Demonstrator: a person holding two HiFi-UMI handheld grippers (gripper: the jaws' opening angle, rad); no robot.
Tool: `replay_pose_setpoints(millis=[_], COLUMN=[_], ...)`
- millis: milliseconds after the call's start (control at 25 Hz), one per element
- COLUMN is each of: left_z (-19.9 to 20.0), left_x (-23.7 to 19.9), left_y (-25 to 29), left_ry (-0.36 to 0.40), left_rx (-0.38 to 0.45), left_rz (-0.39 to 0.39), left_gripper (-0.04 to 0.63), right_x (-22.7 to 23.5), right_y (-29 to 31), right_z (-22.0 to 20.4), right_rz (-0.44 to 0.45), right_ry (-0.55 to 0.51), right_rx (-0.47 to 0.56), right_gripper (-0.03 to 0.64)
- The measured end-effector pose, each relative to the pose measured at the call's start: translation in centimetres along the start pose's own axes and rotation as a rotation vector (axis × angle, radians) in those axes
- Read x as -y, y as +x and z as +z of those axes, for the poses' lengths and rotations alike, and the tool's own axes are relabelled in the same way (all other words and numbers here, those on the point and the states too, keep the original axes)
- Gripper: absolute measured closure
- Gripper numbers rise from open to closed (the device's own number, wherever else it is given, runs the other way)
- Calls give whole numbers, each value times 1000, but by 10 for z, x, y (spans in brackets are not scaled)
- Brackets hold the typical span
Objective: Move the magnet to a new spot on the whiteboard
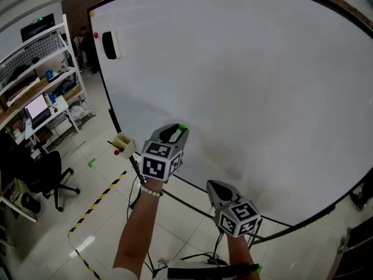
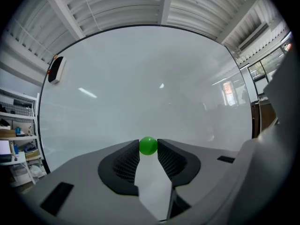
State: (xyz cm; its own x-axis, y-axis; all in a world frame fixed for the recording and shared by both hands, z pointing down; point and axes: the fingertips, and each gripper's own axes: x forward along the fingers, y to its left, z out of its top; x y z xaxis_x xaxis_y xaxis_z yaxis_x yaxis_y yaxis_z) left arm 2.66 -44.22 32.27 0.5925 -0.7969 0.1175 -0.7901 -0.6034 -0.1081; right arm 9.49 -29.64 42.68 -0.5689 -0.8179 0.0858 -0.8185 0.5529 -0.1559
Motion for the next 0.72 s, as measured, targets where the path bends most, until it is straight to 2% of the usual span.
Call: replay_pose_setpoints(millis=[720], left_z=[-5], left_x=[-8], left_y=[32], left_ry=[4], left_rx=[-12], left_rz=[-24], left_gripper=[472], right_x=[20], right_y=[-1], right_z=[7], right_rz=[-21], right_ry=[-17], right_rx=[18], right_gripper=[607])
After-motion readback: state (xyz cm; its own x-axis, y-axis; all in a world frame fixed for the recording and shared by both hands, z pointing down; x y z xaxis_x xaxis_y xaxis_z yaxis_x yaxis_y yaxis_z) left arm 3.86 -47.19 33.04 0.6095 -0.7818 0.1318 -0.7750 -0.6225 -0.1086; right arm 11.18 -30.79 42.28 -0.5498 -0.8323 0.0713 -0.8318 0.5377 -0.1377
